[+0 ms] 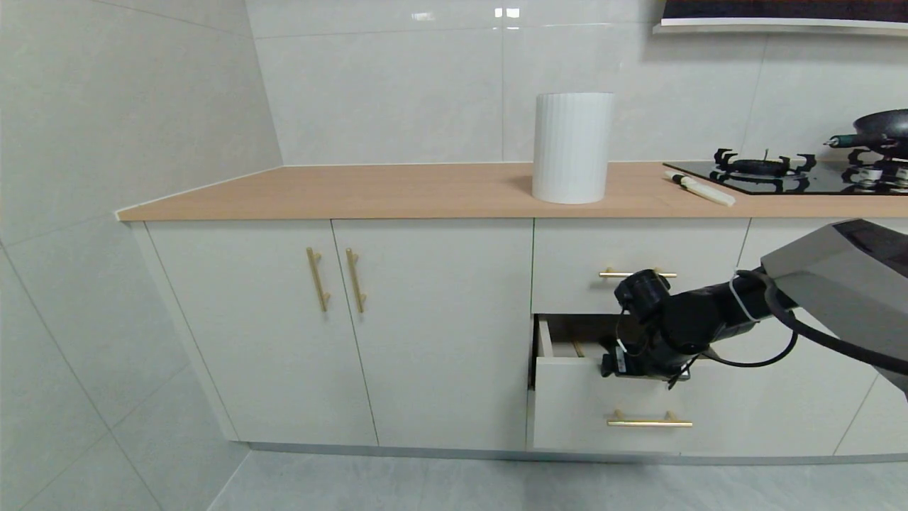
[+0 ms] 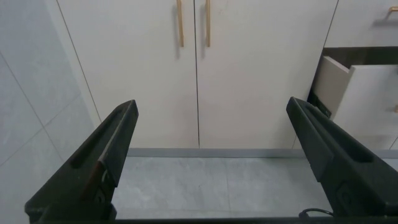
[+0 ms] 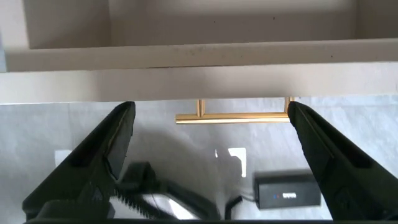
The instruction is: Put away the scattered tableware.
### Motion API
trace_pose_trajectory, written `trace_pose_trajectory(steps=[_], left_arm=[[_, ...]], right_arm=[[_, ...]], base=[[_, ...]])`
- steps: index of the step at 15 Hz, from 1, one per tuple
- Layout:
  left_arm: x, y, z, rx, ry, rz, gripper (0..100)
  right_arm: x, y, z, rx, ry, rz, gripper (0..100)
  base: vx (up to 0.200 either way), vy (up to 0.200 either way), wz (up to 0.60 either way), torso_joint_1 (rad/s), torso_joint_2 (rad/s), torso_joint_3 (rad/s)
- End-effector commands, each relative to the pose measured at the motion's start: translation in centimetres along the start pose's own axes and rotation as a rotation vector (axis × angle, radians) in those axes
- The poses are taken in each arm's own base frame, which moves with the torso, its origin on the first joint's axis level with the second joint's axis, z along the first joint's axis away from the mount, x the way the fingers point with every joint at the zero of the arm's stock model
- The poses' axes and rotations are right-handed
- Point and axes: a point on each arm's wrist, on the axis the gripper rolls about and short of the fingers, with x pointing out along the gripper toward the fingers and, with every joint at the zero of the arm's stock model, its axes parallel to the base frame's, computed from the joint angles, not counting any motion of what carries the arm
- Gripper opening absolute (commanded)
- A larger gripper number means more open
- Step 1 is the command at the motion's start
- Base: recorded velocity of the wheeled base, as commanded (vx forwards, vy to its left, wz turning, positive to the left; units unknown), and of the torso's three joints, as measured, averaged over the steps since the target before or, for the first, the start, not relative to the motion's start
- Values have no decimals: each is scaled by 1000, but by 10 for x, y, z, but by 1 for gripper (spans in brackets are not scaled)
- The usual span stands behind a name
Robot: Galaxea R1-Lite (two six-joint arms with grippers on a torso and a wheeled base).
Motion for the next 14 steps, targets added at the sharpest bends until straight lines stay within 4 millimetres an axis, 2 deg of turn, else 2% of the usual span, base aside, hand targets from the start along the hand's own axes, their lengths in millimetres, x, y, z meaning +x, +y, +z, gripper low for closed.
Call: trace_pose_trajectory(steps=[1, 7, 14], left_arm=[[0, 0, 0, 0, 1, 0, 100], [0, 0, 0, 0, 1, 0, 100], [0, 0, 0, 0, 1, 0, 100]], right_arm=[[13, -4, 2, 13, 1, -33, 100], [32, -11, 20, 67, -120, -19, 100], [53, -17, 39, 111, -169, -21, 100]], base=[[0, 0, 0, 0, 0, 0], [0, 0, 0, 0, 0, 0], [0, 0, 0, 0, 0, 0]])
